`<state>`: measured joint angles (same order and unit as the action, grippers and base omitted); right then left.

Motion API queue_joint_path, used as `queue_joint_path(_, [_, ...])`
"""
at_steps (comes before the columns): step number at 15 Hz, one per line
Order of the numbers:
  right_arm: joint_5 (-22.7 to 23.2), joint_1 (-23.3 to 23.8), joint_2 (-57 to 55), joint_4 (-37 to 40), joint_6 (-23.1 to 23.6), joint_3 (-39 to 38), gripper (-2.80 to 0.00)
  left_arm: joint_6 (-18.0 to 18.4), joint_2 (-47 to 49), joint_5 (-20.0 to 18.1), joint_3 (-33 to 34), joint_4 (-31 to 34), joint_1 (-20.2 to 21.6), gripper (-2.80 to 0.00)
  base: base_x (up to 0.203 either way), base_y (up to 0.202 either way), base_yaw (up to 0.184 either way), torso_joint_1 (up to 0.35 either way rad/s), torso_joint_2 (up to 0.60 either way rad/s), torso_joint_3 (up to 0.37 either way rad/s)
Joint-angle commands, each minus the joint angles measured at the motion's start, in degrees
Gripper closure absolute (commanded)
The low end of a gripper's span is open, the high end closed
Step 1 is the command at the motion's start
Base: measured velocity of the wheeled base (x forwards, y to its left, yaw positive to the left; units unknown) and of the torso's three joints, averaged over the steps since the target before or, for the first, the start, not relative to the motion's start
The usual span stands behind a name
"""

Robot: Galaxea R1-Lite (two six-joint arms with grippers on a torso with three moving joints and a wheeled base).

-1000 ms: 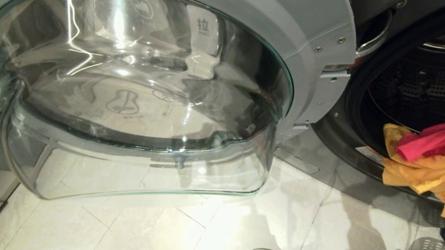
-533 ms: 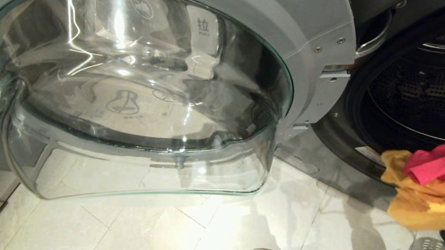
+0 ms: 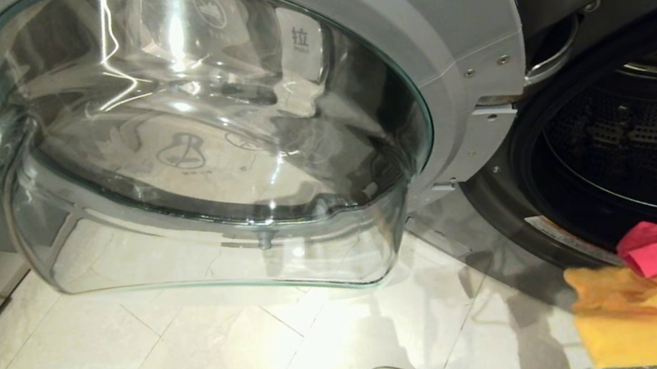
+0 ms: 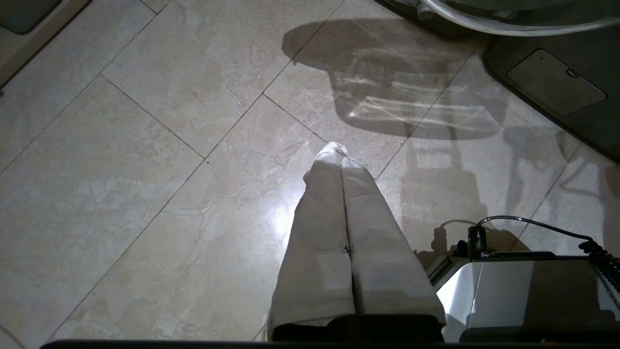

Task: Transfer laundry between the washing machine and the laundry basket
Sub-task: Pick a cloth and place it into the basket

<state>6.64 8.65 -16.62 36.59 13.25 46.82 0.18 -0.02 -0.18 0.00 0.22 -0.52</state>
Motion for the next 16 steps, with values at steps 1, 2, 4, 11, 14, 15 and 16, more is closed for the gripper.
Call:
queue_joint_path(1, [-1.5, 0.1, 0.2, 0.9, 0.3, 0.4, 0.0, 0.0, 0.0, 0.0, 0.0, 0.0, 0.0, 0.0, 0.0, 0.0, 0.0, 0.0, 0.0, 0.0])
queue_joint_path(2, [-2.6, 0.1, 0.2, 1.0, 0.3, 0.6, 0.0, 0.0, 0.0, 0.0, 0.0, 0.0, 0.0, 0.0, 0.0, 0.0, 0.0, 0.0, 0.0, 0.0])
queue_joint_path(4, [-2.8, 0.1, 0.2, 1.1, 0.3, 0.3, 0.0, 0.0, 0.0, 0.0, 0.0, 0.0, 0.0, 0.0, 0.0, 0.0, 0.0, 0.0, 0.0, 0.0])
queue_joint_path(11, [-3.7, 0.1, 0.3, 1.2, 0.4, -0.3, 0.0, 0.0, 0.0, 0.0, 0.0, 0.0, 0.0, 0.0, 0.0, 0.0, 0.0, 0.0, 0.0, 0.0])
queue_joint_path(14, [-4.5, 0.1, 0.3, 1.2, 0.4, -0.2, 0.0, 0.1, 0.0, 0.0, 0.0, 0.0, 0.0, 0.0, 0.0, 0.0, 0.0, 0.0, 0.0, 0.0])
queue_joint_path(15, [-4.6, 0.1, 0.3, 1.1, 0.4, -0.2, 0.0, 0.1, 0.0, 0.0, 0.0, 0.0, 0.0, 0.0, 0.0, 0.0, 0.0, 0.0, 0.0, 0.0])
queue_joint_path(16, [-5.0, 0.1, 0.3, 1.1, 0.4, -0.1, 0.0, 0.0, 0.0, 0.0, 0.0, 0.0, 0.0, 0.0, 0.0, 0.0, 0.0, 0.0, 0.0, 0.0])
